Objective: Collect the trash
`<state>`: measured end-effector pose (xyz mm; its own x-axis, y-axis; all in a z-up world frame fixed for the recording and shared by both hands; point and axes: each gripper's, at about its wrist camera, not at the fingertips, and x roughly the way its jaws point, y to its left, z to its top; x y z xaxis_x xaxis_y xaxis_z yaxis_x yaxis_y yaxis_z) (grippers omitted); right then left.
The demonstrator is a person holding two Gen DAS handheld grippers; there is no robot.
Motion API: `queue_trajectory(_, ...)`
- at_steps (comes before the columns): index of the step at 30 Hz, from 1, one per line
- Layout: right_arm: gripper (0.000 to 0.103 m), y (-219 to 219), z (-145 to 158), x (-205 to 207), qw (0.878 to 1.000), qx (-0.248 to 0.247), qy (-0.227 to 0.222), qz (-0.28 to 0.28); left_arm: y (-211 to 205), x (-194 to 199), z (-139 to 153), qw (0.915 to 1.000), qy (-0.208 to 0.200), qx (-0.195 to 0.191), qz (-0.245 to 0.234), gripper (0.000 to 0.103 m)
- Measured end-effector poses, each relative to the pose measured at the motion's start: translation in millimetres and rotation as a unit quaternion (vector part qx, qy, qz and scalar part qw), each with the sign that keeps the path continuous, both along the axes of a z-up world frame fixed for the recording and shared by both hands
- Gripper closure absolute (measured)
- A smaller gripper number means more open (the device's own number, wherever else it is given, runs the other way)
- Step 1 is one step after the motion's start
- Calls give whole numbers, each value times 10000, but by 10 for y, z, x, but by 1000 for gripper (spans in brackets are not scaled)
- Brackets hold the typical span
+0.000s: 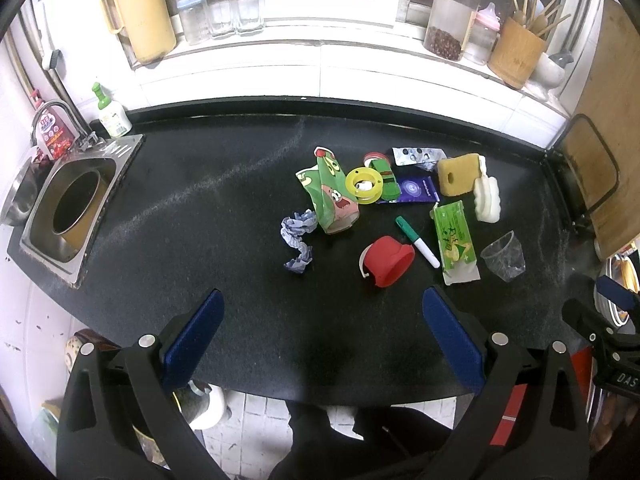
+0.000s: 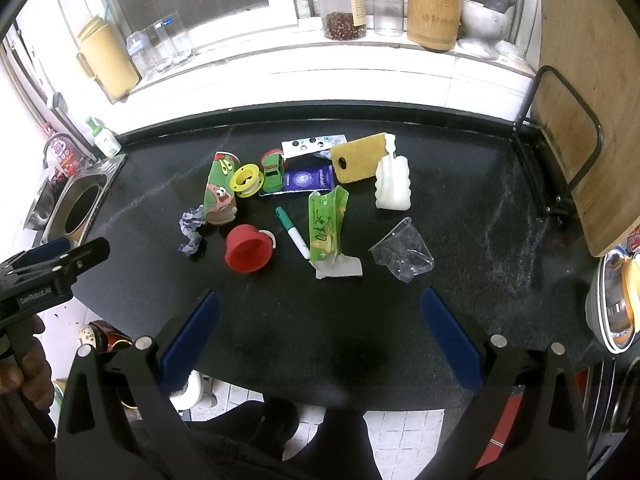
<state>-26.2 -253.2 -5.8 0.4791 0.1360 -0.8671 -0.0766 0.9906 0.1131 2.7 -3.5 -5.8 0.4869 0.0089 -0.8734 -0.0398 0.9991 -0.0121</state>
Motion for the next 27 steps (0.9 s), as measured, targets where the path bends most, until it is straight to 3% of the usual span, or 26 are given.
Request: queue_trajectory(27, 6, 47, -48, 23, 10000, 22, 33, 24, 11, -32, -105, 9999, 70, -51, -56, 7)
